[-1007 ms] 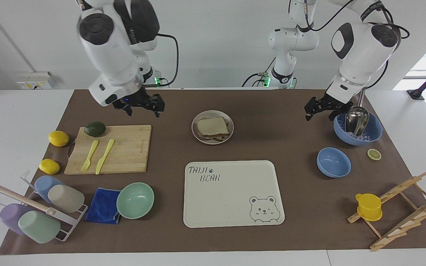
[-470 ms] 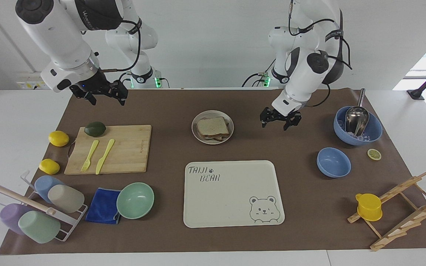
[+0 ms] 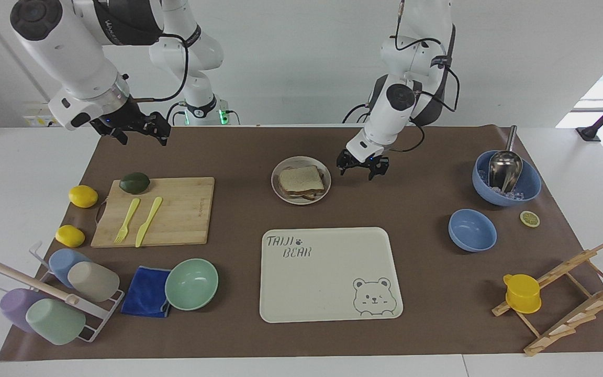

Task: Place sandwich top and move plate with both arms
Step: 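Grasp the rim of the white plate with the left gripper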

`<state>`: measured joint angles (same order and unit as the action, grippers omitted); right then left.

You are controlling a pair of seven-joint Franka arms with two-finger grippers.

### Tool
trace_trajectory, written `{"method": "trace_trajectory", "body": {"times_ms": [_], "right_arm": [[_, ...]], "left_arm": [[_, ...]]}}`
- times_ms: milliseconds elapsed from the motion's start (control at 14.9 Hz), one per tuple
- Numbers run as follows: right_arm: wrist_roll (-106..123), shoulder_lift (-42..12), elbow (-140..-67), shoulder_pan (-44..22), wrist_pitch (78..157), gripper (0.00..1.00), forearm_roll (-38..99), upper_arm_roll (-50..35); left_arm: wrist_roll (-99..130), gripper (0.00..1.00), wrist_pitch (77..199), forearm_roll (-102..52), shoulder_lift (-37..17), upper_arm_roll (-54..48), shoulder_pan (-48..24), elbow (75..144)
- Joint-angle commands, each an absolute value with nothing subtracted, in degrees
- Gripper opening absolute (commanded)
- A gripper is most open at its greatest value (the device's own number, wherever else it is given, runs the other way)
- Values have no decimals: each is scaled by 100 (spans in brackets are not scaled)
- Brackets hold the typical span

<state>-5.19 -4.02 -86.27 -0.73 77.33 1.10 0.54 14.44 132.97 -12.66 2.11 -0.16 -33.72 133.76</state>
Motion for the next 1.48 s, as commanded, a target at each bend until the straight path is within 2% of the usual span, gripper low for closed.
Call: {"method": "trace_trajectory", "body": {"times_ms": [0,201,470,739,873,1209,1410], "right_arm": [[-317,-79,-9262,-386,8346,100,70,474],[-369,-62,-9264,-317,8341,100,158,483],[-308,-62,-9273,-211,8376,100,167,449],[183,-105,-9246,-193,8884,100,88,483],[193,-123,-9211,-132,8886,100,114,475],[176,-105,-9237,-106,8877,100,123,431],[176,-79,-9299,-79,8877,100,123,431]], "left_arm": [[1652,97,13597,-1336,343,79,-3621,13632],[1766,95,13859,-1468,141,79,-3753,13641],[1775,81,14133,-1485,-131,79,-3867,13641],[1775,81,14176,-1635,-149,79,-3955,13632],[1775,80,14212,-1652,-167,79,-3964,13632],[1775,59,14265,-1793,-237,79,-4087,13632],[1775,57,14291,-1802,-255,79,-4087,13632]]}}
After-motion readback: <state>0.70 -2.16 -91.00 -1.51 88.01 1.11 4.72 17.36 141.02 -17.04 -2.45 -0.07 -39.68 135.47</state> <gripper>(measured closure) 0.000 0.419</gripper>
